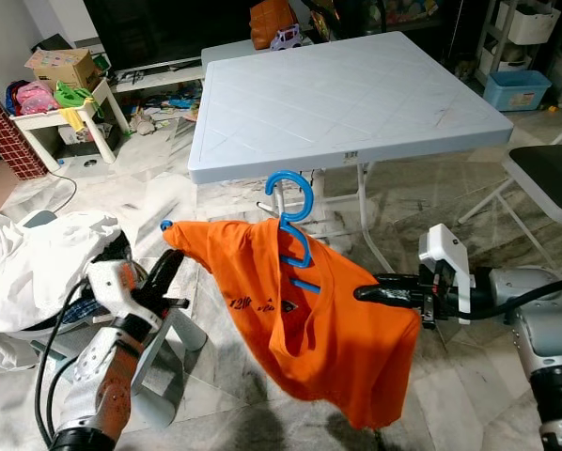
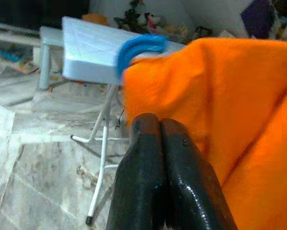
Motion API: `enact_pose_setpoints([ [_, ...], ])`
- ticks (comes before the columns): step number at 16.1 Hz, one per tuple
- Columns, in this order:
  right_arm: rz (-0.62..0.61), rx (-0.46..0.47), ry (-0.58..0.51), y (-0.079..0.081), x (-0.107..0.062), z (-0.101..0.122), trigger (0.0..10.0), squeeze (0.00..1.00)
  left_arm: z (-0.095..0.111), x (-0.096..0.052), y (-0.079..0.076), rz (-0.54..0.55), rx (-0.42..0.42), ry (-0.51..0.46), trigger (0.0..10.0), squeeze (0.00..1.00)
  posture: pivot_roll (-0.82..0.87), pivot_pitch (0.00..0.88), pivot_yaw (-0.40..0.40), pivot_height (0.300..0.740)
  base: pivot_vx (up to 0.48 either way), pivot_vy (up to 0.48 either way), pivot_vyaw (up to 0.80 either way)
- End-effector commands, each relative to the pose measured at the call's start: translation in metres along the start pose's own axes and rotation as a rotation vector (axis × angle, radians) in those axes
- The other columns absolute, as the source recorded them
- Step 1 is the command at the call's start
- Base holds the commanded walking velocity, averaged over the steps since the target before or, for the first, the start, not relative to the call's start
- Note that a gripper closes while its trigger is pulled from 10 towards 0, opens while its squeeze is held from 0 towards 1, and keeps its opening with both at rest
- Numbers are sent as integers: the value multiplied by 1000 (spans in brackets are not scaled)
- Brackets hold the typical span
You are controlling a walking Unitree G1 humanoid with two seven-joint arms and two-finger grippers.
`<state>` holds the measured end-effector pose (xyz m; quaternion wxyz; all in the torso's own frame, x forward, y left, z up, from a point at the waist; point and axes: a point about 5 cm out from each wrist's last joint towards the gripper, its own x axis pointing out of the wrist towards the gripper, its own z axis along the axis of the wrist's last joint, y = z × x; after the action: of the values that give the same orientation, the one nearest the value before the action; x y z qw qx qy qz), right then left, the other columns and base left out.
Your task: Hang hanger
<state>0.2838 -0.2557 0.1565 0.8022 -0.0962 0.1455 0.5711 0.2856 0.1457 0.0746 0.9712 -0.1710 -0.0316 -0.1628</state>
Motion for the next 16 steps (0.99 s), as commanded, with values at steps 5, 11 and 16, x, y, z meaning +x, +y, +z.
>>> enact_pose_setpoints([
  [5,18,-52,-12,-3,4,10,10000,0,-7,-1,-16,-58,8,24,10000,1000,-105,0,129,740,0,0,0],
  [11,34,-57,-12,-2,4,12,10000,0,-19,4,-10,-31,18,82,10000,1000,-110,0,128,740,0,0,0],
  [16,41,-58,-12,0,3,13,10000,0,-20,12,-19,-84,47,84,10000,1000,-120,0,135,740,0,0,0],
])
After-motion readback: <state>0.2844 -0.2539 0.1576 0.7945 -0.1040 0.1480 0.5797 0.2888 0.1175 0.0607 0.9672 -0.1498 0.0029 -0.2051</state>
